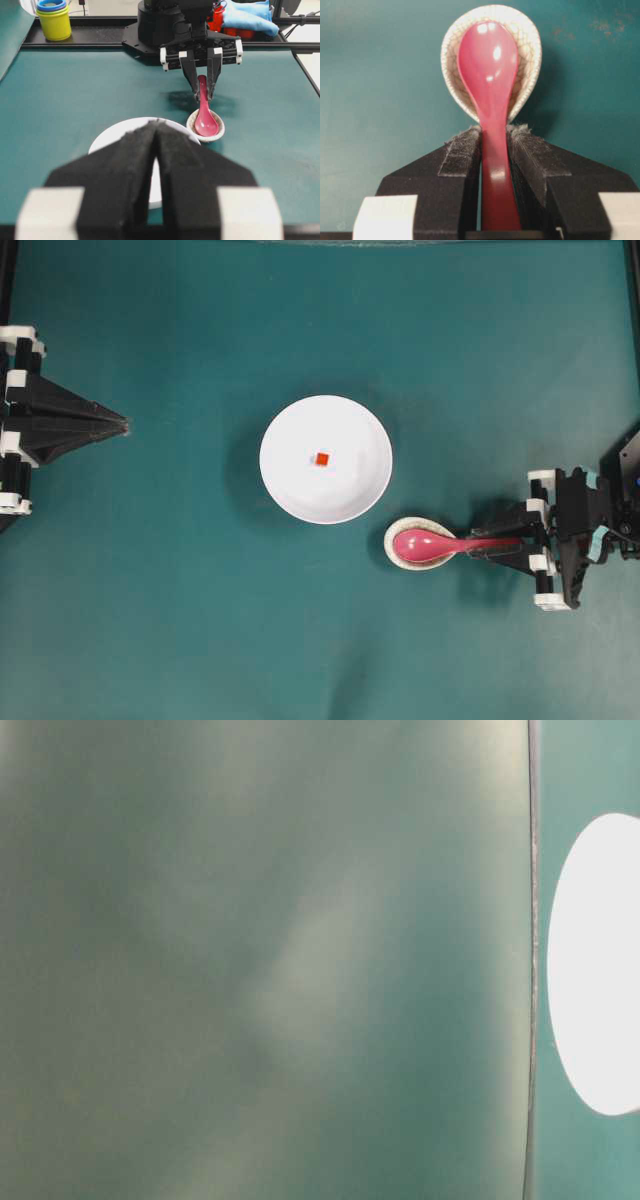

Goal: Grip the spoon and scoop the red block from the bowl with right arm.
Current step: 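Lift the pink spoon and swing it over the white bowl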

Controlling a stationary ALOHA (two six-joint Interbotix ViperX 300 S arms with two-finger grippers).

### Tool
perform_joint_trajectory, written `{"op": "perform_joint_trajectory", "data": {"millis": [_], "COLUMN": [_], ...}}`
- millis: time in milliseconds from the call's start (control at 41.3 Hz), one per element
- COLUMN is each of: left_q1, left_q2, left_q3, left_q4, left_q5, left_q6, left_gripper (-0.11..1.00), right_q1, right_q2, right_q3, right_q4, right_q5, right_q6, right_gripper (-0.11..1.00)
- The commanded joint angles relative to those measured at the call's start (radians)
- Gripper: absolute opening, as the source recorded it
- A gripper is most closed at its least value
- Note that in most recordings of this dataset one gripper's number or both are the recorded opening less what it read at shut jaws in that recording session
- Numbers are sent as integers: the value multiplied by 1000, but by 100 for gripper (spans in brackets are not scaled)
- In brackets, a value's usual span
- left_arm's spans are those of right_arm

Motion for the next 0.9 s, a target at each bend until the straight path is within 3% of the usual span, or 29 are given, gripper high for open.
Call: {"op": "perform_joint_trajectory", "data": {"millis": [0, 363, 678, 872], "left_q1": [0, 2, 0, 2], "left_q2": [8, 8, 8, 8], "left_q3": [-26, -26, -26, -26], "left_q4": [3, 3, 3, 3], "left_q5": [-5, -5, -5, -5], "left_q6": [2, 2, 0, -2], "left_gripper": [0, 0, 0, 0], "right_q1": [5, 5, 3, -38], "right_q2": [-5, -48, -209, -319], "right_q3": [-11, -18, -29, -34], "right_q4": [2, 3, 2, 2], "right_q5": [-5, 20, 132, 201], "right_q6": [2, 5, -6, -11], "right_gripper": [25, 25, 25, 25]}}
